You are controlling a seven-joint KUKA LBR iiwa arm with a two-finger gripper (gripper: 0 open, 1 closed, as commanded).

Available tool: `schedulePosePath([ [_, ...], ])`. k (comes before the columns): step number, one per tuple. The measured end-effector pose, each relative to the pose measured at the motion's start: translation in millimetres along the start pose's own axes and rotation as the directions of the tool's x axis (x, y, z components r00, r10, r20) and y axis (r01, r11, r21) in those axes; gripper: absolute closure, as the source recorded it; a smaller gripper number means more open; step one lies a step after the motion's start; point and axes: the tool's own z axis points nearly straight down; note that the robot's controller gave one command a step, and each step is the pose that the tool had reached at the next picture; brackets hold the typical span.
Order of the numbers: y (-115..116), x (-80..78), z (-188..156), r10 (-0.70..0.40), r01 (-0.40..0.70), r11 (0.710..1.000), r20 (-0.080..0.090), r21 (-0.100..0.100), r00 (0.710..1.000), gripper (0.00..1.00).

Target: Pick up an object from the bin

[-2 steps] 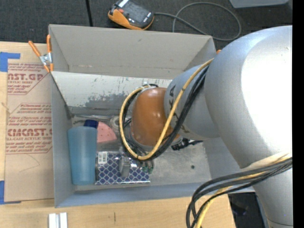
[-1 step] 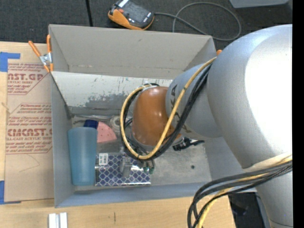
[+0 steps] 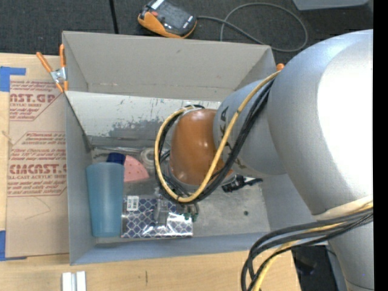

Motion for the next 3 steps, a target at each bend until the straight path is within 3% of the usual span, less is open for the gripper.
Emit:
schedulePosePath([
  [1, 14, -23.0, -16, -0.050, 0.050, 0.999, 0.005, 0.005, 0.999, 1.00],
  [2, 14, -23.0, -16, -0.050, 0.050, 0.999, 0.005, 0.005, 0.999, 1.00],
  [3, 16, -22.7, -55, -0.036, 0.036, 0.999, -0.005, 0.007, 0.999, 1.00],
])
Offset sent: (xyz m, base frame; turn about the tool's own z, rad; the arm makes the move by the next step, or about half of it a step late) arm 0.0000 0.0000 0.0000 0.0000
